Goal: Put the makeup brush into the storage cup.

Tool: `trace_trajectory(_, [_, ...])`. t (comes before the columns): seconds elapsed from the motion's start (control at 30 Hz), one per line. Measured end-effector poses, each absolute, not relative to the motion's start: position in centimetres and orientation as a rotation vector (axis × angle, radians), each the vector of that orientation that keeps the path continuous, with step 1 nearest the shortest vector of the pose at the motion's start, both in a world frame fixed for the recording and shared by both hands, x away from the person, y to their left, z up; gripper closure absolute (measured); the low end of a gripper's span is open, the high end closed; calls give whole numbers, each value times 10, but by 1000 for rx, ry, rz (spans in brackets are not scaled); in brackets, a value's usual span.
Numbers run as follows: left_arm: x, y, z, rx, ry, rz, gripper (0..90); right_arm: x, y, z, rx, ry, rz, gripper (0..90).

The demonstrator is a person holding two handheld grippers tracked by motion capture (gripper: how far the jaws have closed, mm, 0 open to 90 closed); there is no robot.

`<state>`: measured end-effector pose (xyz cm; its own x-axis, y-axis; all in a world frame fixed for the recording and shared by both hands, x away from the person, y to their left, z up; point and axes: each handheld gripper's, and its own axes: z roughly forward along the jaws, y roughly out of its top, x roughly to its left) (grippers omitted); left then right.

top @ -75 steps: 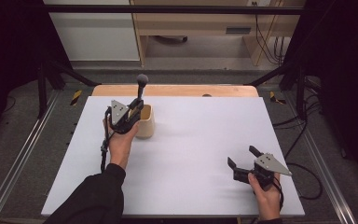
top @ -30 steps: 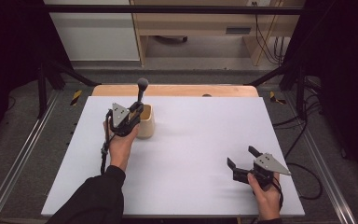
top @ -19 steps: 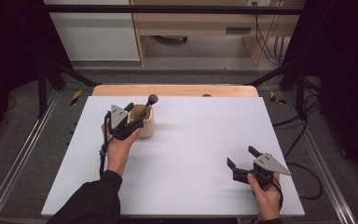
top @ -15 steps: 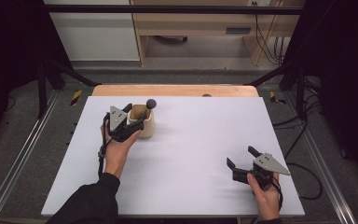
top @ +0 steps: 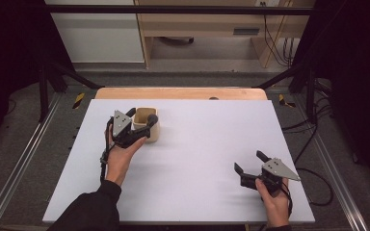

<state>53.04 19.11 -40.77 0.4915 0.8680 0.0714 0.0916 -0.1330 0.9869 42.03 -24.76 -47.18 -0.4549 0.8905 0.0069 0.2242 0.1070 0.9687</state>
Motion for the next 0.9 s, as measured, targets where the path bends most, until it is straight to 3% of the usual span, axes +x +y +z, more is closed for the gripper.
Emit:
trace_trajectory(0.33, [522,186,-405,1606,802,813,62,420,-247,-472,1091,1769,1382,57])
trace_trajectory(0.9, [494,181,-409,1610,754,814,30,419,-247,-471,1094,1771,1380,56])
